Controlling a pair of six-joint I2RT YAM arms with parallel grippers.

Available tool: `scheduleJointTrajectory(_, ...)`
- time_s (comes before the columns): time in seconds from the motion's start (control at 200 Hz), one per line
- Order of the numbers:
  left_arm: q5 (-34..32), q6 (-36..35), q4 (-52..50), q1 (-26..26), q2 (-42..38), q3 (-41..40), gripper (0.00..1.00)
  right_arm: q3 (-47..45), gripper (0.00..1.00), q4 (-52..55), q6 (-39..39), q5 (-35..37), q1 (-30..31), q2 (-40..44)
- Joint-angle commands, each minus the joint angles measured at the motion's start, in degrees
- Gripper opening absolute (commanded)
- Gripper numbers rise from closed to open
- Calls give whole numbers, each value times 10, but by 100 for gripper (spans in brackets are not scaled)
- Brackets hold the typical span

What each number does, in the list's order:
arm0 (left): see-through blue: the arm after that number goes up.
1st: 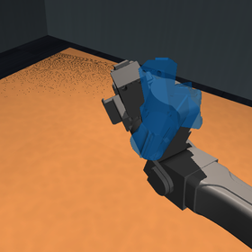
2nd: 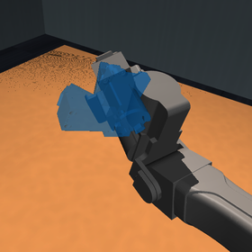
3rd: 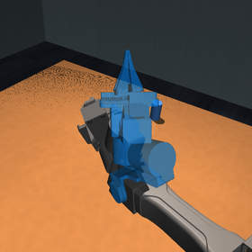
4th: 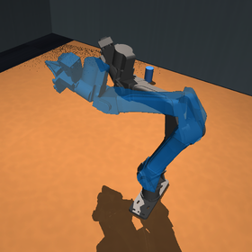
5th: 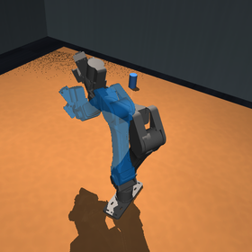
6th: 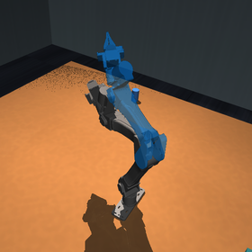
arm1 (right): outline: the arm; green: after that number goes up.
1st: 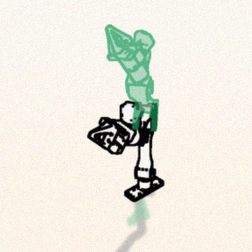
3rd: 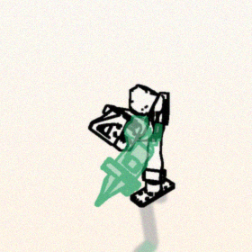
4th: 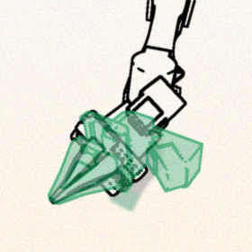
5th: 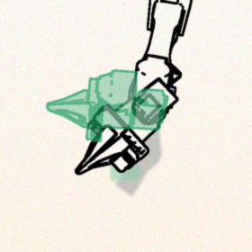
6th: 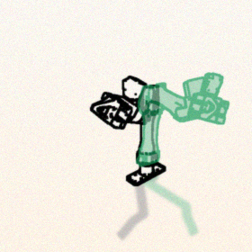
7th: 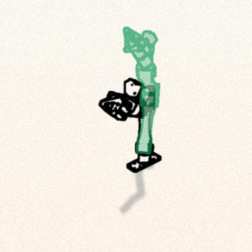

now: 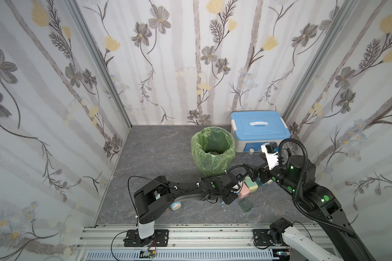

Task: Take out the pencil sharpener tray and clean the shavings
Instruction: Place the pencil sharpener at the center of the board.

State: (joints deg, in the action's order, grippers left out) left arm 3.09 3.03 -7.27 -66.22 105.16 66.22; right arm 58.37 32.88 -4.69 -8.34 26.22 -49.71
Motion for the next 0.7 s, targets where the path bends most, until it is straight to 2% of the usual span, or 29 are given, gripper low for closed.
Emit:
scheduleJointTrajectory(0.0, 10, 4, -3, 1, 6, 9, 71, -2, 100, -28, 0, -6, -2, 3)
scheduleJointTrajectory(0.07, 12, 3, -10, 1, 5, 10, 80, -4, 100, -35, 1, -11, -2, 6)
scheduleJointTrajectory(0.175, 13, 1, -21, 0, 2, 10, 88, -8, 100, -44, 3, -23, -2, 5)
scheduleJointTrajectory(0.2, 11, 2, -22, 1, 0, 9, 96, -9, 100, -45, 2, -23, -3, 4)
scheduleJointTrajectory(0.22, 9, 1, -22, 1, -1, 9, 100, -10, 100, -46, 2, -26, -3, 3)
scheduleJointTrajectory(0.36, -10, 2, -32, 1, -26, 2, 100, -15, 100, -56, -4, -27, -5, -11)
scheduleJointTrajectory(0.525, -17, -11, -93, 1, -101, 4, 100, -20, 100, -66, 0, -51, -7, -23)
scheduleJointTrajectory(0.575, -22, -17, -117, 3, -129, 2, 100, -23, 100, -70, 4, -71, -7, -28)
scheduleJointTrajectory(0.634, -31, -16, -143, 11, -165, -6, 100, -26, 100, -78, 19, -127, -5, -35)
scheduleJointTrajectory(0.694, -50, 7, -153, 25, -209, -25, 100, -26, 99, -86, 20, -170, 7, -42)
